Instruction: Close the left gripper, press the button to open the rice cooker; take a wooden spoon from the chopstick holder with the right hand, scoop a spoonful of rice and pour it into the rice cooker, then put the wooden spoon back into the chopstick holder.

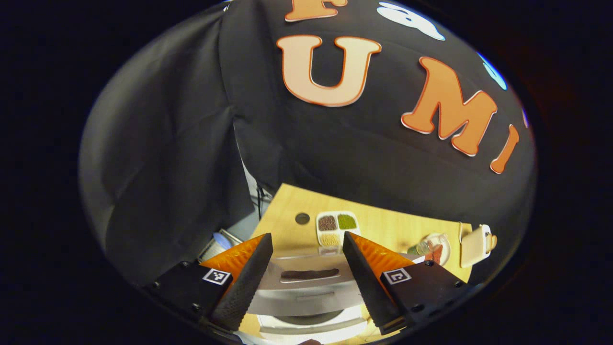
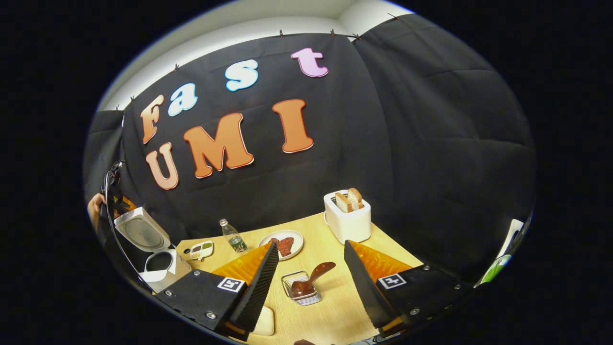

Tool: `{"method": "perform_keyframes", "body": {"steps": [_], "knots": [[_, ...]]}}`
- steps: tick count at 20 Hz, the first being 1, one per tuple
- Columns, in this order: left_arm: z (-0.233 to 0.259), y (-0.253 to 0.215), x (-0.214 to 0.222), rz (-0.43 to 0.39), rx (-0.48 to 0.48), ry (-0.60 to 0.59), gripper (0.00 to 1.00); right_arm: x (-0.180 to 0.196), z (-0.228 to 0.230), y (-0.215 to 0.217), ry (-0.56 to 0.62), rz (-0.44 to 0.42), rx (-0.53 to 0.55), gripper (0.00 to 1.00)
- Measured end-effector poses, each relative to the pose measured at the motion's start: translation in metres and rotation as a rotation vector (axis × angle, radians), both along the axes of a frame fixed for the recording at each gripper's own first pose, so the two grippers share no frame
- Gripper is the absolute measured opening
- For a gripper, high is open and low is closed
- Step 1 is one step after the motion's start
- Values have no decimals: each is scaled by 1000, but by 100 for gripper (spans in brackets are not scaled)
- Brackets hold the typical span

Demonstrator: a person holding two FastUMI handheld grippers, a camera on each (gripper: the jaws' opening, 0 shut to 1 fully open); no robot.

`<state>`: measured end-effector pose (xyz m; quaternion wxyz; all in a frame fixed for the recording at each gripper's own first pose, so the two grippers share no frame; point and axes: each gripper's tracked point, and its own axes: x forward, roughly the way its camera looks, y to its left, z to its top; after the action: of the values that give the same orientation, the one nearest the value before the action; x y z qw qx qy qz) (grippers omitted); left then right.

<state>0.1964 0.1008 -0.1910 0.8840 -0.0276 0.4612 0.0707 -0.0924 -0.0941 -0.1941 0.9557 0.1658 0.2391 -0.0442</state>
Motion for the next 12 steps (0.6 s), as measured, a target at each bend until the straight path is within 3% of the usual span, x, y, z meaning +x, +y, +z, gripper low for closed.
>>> {"method": "perform_keyframes", "body": {"steps": [3, 7, 12], "knots": [[-30, 3, -45, -4, 35, 183, 100, 6, -9, 5, 15, 25, 16, 86], [-62, -4, -77, -19, 24, 290, 100, 15, -13, 8, 12, 41, 37, 86], [-119, -10, -121, 61, -24, 454, 100, 25, -21, 20, 24, 82, 36, 86]]}}
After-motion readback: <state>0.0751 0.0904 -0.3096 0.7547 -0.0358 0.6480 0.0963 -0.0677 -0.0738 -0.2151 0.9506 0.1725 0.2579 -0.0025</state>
